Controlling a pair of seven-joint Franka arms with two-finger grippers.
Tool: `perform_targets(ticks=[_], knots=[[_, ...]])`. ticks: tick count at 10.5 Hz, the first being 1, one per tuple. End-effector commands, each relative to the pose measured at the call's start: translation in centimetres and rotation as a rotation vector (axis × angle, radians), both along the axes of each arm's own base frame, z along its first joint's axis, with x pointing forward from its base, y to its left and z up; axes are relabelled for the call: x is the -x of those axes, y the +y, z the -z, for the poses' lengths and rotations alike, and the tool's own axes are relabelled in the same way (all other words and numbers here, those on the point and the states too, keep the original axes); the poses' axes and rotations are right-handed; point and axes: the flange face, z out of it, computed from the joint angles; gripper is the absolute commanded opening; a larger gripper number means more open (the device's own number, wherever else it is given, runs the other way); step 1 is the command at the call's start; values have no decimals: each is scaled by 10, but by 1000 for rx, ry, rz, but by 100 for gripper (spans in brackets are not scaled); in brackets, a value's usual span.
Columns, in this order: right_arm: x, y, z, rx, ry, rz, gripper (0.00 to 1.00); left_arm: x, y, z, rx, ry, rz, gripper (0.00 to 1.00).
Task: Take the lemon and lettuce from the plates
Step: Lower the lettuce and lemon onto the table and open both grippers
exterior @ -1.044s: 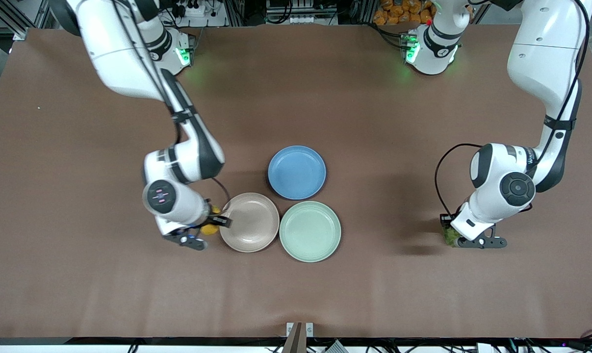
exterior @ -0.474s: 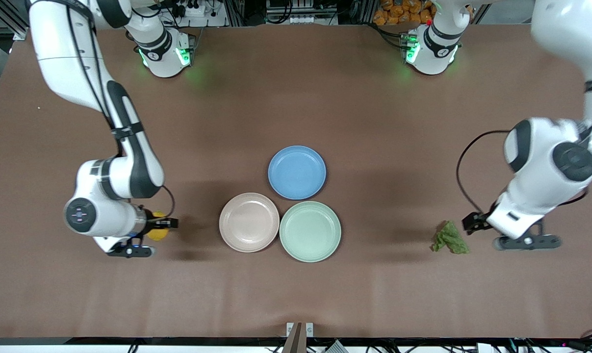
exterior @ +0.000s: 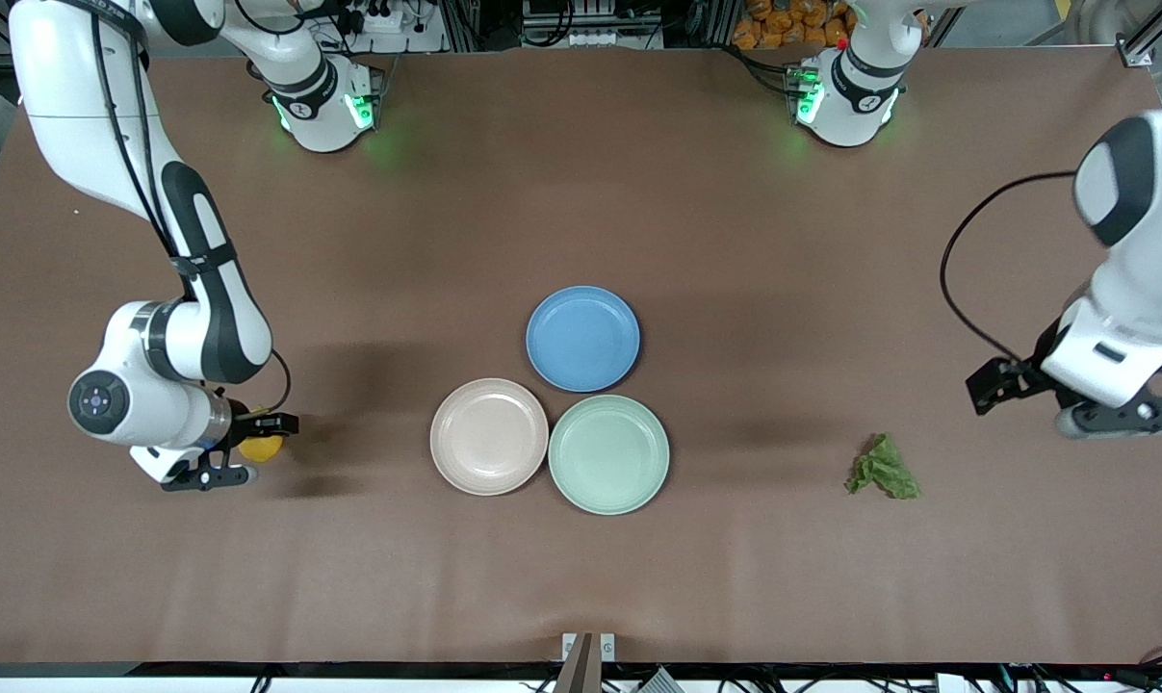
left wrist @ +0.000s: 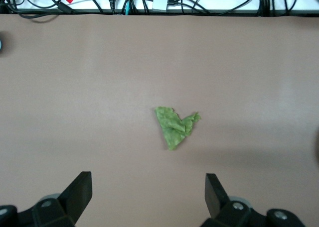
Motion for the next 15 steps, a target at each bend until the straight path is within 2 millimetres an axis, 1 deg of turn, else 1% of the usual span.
perform_targets(ticks=[1, 3, 4, 5, 6, 7, 8, 9, 10, 11, 12, 13, 14, 15], knots=[[41, -19, 5, 2, -39, -70, 25, 28, 3, -39, 62, 28, -24, 100], [44, -30, 11, 7, -42, -68, 25, 40, 12, -57, 56, 35, -38, 100], [48, -37, 19, 7, -48, -90, 25, 45, 14, -68, 54, 38, -43, 100], [52, -38, 26, 13, -70, -93, 26, 51, 17, -75, 51, 46, -43, 100], [52, -39, 27, 13, -72, -83, 65, 60, 23, -89, 50, 46, -45, 100], [50, -35, 22, 11, -74, -81, 100, 71, 21, -98, 80, 68, -58, 100], [42, -32, 8, 10, -97, -83, 100, 81, 21, -107, 104, 87, -62, 100], [37, -31, -7, -2, -66, -81, 100, 93, 21, -111, 100, 133, -55, 100], [28, -31, -25, -11, -34, -82, 100, 104, 15, -119, 99, 139, -60, 100], [22, -31, -46, -17, -2, -83, 100, 109, 13, -123, 98, 134, -57, 100], [19, -33, -67, -16, 10, -84, 100, 114, 11, -129, 96, 123, -53, 100], [21, -37, -83, -16, 12, -78, 100, 118, 7, -128, 102, 129, -42, 100], [24, -39, -98, -18, 16, -75, 100, 125, 0, -134, 109, 118, -38, 100], [26, -42, -114, -15, 13, -70, 100, 128, -8, -138, 107, 112, -27, 100]])
